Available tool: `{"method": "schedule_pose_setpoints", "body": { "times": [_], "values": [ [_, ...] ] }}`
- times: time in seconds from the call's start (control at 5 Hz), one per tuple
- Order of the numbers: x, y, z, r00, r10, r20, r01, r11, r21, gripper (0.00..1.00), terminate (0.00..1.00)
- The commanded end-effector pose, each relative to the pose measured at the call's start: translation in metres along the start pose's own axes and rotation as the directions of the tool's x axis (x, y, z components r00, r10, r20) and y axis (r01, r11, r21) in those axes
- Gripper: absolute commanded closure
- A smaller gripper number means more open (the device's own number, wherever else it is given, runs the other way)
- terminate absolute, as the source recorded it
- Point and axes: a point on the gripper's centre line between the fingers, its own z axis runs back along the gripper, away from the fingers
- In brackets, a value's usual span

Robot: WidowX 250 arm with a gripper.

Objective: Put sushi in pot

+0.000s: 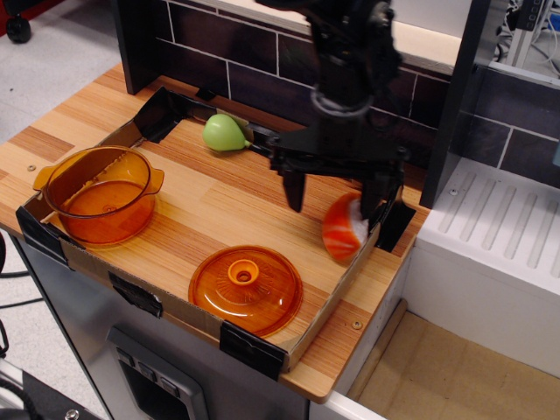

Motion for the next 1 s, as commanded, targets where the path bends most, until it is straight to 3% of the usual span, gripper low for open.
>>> {"method": "schedule_pose_setpoints", "body": {
  "times": [0.0, 0.2, 0.4, 0.8],
  "values": [
    [0.006, -0.008, 0.006, 0.999, -0.002, 0.037, 0.002, 1.000, -0.021, 0.00, 0.00],
    [0.003, -0.004, 0.002, 1.000, -0.005, 0.031, 0.006, 1.000, -0.030, 0.00, 0.00],
    [0.004, -0.001, 0.008, 1.000, -0.001, 0.028, 0.002, 0.999, -0.050, 1.00, 0.00],
    [0.024, 0.041, 0.074, 0.995, 0.086, 0.041, -0.081, 0.990, -0.117, 1.00, 0.00]
  ]
}}
